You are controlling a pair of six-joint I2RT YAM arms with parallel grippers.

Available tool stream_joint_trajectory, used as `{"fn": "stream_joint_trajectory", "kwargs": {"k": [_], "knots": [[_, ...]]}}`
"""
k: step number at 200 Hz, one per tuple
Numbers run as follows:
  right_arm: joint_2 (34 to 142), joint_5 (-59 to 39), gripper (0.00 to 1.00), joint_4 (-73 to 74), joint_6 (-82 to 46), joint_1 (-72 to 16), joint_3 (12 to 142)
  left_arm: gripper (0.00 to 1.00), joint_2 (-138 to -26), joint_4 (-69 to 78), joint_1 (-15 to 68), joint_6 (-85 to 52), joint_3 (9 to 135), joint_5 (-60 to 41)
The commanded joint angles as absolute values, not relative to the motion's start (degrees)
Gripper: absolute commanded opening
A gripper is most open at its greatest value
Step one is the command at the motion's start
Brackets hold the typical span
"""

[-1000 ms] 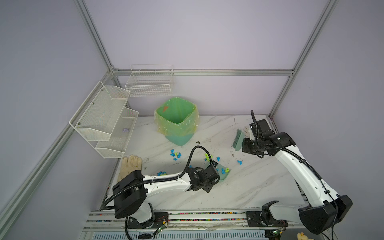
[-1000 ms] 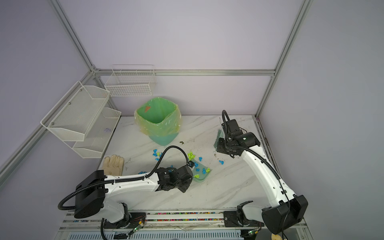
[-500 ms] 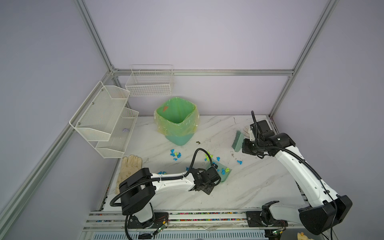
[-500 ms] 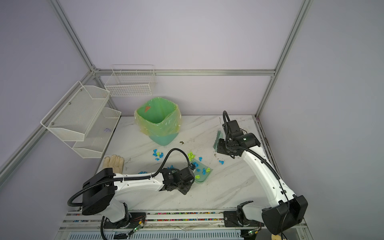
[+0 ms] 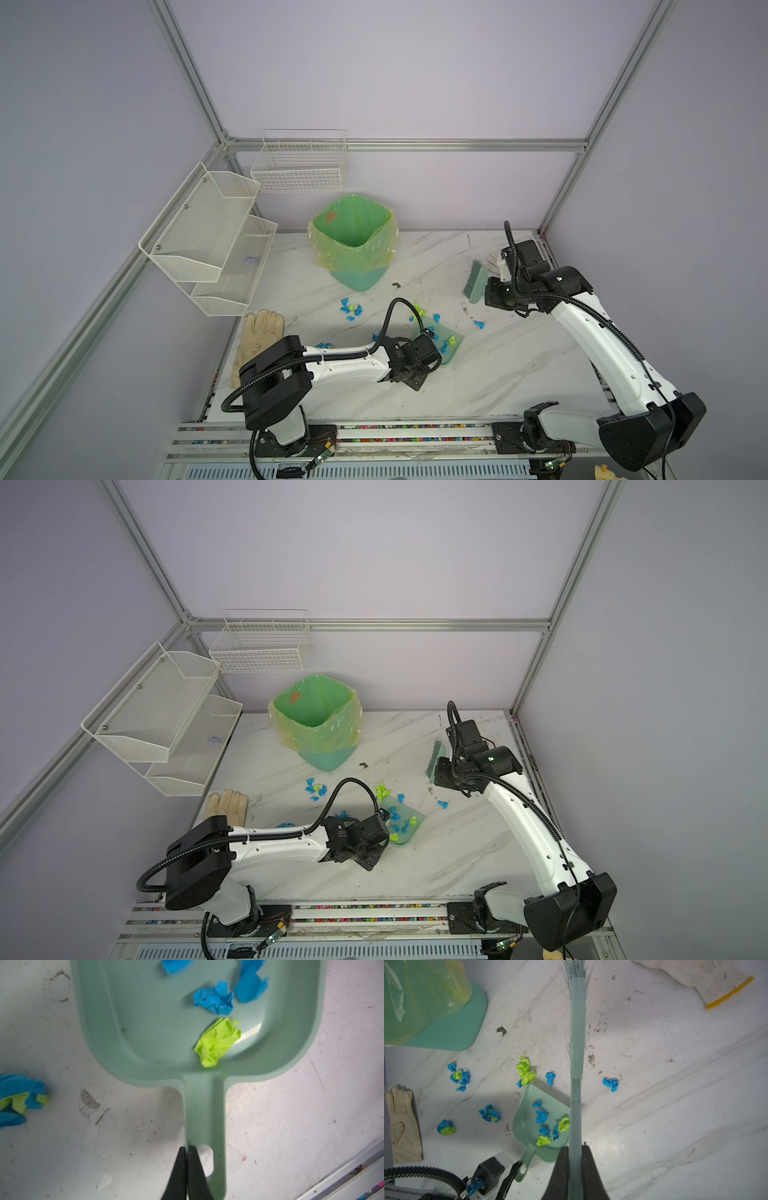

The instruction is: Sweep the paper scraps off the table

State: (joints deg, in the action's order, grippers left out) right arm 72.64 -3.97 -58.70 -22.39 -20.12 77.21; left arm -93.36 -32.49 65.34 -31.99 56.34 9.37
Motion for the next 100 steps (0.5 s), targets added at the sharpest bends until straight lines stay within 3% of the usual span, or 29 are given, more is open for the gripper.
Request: {"fn": "stream_joint_trajectory", "kwargs": {"k": [1,100], "knots": [[71.15,-4.13,0.0,-57.74,-21.8,-19.72,76.88,0.0,-92.82,-32.81,65.57,-33.02,57.17,8.85],[70.73,-2.82,0.0,-57.79,-20.93,-19.12,76.73,0.0,-90.32,-39.19,65.52,-32.65,63.49,10.46]]}}
